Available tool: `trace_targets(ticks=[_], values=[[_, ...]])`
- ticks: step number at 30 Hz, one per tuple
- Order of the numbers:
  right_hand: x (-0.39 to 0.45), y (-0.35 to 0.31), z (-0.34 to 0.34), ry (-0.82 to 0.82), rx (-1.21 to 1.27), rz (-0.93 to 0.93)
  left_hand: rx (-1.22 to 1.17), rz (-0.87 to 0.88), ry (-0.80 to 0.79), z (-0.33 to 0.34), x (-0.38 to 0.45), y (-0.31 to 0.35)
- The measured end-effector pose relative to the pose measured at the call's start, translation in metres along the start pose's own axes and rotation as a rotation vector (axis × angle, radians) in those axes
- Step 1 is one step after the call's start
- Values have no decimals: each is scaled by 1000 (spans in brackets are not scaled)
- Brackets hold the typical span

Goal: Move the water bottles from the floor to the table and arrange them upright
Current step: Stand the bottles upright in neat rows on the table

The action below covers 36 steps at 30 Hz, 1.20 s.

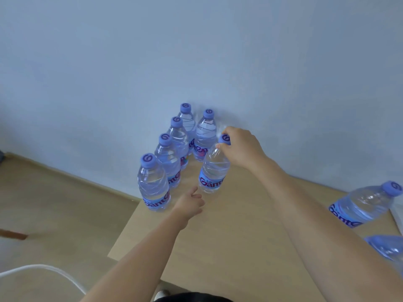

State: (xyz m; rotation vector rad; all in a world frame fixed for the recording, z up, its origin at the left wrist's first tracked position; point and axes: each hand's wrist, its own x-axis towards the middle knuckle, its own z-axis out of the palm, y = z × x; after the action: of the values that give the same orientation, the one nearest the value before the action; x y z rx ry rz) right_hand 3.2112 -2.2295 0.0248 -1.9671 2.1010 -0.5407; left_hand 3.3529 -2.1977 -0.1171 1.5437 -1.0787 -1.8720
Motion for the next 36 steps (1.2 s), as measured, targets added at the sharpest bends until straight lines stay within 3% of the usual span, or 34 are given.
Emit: trace_targets(ticks=[13, 20, 36], values=[[32, -16, 33, -27, -9, 7, -328, -50, -72, -4, 20, 16], [49, -21, 38, -26, 15, -9, -451, -87, -14, -2, 31, 21], [68, -24, 43, -44, 38, -52, -360, -122, -10, 0, 45, 27]])
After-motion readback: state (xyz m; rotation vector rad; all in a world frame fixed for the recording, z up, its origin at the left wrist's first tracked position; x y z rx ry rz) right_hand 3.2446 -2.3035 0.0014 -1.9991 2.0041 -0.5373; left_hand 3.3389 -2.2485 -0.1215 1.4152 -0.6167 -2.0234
